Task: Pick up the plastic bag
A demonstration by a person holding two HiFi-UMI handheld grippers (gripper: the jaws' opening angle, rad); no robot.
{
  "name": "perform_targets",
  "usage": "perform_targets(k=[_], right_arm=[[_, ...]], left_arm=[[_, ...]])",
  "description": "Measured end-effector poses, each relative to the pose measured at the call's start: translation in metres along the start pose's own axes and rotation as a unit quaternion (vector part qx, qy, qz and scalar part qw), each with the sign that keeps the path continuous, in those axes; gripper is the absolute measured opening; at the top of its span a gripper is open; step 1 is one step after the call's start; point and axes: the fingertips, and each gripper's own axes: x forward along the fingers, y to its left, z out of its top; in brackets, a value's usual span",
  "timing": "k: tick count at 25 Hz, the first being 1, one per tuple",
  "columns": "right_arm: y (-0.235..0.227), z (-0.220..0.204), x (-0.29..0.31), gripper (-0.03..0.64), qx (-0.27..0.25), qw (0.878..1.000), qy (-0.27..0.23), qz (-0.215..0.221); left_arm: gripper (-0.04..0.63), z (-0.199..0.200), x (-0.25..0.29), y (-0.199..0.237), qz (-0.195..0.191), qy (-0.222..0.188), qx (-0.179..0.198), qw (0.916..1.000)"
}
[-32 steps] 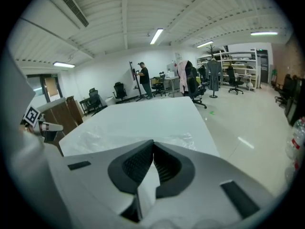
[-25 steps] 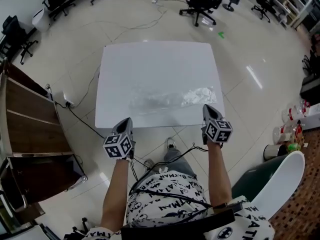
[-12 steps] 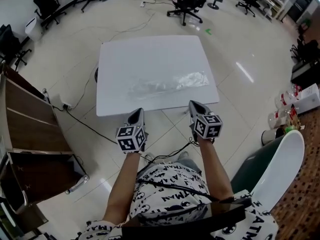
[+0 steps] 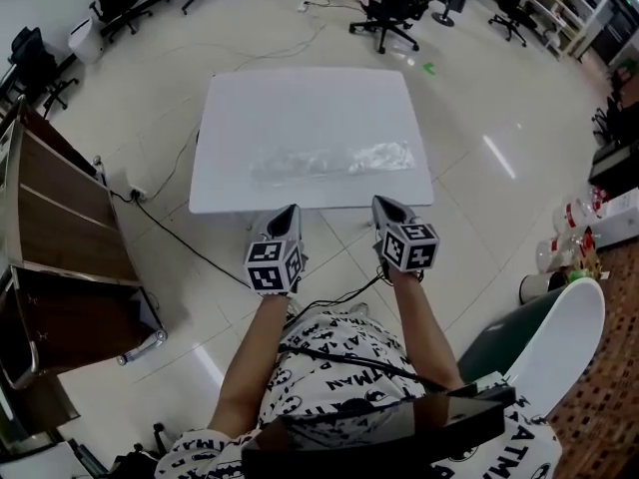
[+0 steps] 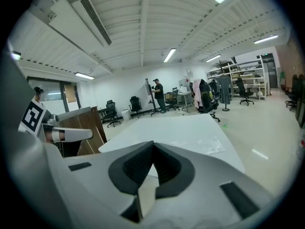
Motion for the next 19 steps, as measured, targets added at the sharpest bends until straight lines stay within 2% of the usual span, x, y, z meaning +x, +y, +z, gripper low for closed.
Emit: perform_targets(k=[6,13,19], right_arm=[[0.006,0.000,0.003,0.012,-0.014,1.000,0.013,0.014],[0.006,-0.001,0.006,0.012,-0.012,1.000,0.018,0.016],[0.007,-0.004,0.014,0.012,-0.007,1.000,0.002,0.027]], left_arm=[[0.006,-0.006,-0.002,0.003,0.017,0.006,-0.005,0.9998],[0.006,-0.004,0.000,0.002,0.018,0.010,0.000,0.9998],[0.006,0.001,0.002,0.005,0.015,0.007,0.001,0.9999]])
